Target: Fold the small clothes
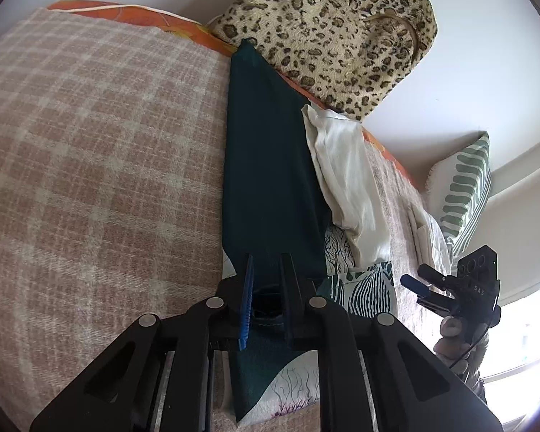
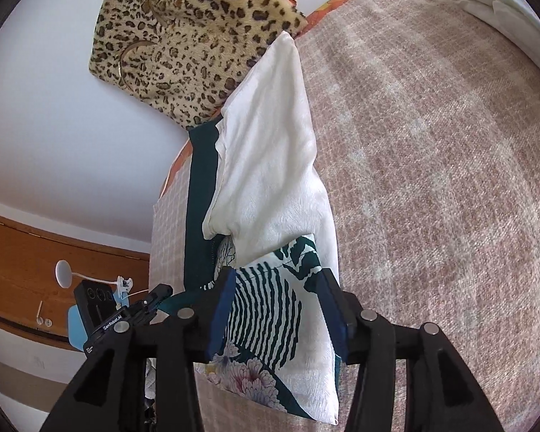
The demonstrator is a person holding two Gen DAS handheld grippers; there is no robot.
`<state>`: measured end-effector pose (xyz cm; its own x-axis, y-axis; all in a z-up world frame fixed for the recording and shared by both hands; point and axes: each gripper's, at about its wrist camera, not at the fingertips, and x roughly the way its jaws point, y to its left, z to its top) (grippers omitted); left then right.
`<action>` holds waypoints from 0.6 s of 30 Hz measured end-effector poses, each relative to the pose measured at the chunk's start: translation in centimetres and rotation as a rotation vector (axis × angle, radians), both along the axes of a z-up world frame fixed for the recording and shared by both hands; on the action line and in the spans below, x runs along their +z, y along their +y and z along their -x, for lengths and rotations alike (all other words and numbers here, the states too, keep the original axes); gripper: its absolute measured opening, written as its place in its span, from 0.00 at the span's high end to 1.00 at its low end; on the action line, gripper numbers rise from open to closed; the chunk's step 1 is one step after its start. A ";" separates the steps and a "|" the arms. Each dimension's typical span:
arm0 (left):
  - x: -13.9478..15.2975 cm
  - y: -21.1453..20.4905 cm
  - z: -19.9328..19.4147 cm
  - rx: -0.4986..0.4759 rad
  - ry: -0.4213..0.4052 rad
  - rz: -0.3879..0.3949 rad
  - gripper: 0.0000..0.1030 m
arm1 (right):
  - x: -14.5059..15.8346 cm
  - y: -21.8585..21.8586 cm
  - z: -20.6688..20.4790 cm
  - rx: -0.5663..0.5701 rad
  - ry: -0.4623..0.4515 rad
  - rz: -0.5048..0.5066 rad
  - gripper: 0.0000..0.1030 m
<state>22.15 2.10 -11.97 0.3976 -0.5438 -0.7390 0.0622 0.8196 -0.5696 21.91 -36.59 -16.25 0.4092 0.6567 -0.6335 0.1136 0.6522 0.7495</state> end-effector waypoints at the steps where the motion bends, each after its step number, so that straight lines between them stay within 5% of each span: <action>1: 0.5 0.2 0.1 0.001 -0.022 -0.001 0.83 | 0.7 -0.3 0.2 -0.001 -0.029 0.018 0.51; 8: 2.0 0.7 1.8 -0.062 -0.125 -0.104 0.78 | 2.4 2.7 1.6 0.161 -0.165 0.290 0.56; 18: -2.6 -0.7 3.0 -0.157 -0.013 -0.187 0.74 | 0.1 4.9 1.1 0.231 -0.131 0.403 0.57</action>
